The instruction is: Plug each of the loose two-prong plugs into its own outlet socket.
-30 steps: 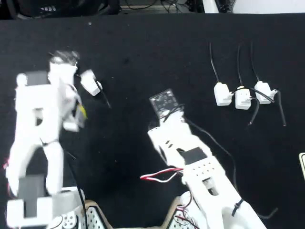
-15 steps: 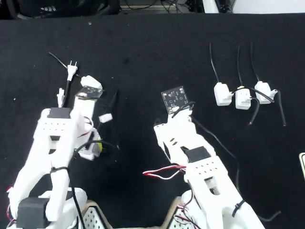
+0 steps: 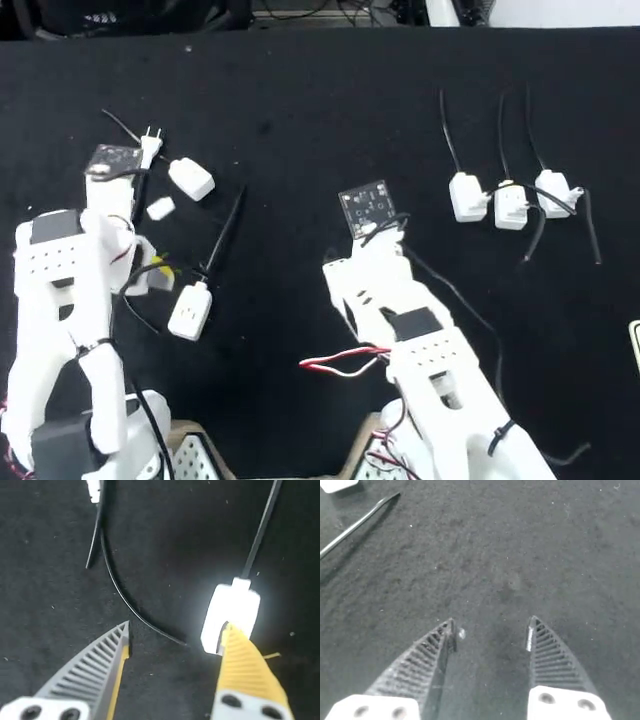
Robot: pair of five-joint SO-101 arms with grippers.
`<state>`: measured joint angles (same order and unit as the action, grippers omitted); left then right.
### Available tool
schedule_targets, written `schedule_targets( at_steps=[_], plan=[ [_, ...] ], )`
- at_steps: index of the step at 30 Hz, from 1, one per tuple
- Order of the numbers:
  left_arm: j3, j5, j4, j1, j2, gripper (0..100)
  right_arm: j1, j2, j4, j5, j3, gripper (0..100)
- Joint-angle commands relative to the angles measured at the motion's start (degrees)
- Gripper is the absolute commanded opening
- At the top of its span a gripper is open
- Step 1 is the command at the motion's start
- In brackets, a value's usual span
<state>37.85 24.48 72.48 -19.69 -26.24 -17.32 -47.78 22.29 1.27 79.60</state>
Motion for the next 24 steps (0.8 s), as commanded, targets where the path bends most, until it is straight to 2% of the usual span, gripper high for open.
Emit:
schedule_targets(
  at_steps=[1, 7, 11, 14, 17, 24],
  plan=[
    [2.07, 7.21, -3.52, -0.66, 1.93, 28, 1.49, -1.54, -1.49, -0.44, -1.71, 21.9],
    [6.73, 8.70, -9.41, -0.57, 7.47, 28, 2.55, -1.54, -1.49, -0.53, -1.80, 21.9],
    [6.20, 8.62, -9.23, -0.48, 8.35, 28, 9.14, -1.54, -1.41, -1.14, -3.65, 21.9],
    [6.11, 8.62, -9.23, 0.48, 8.35, 28, 13.10, -1.54, -1.41, -5.45, -4.00, 21.9],
    [5.76, 8.97, -9.23, 0.66, 8.35, 28, 13.80, -1.54, -1.41, -6.77, -3.91, 21.9],
    [2.15, 9.05, -9.67, -4.70, 9.14, 28, 13.71, -1.54, -1.41, -6.77, -3.91, 21.9]
  ],
)
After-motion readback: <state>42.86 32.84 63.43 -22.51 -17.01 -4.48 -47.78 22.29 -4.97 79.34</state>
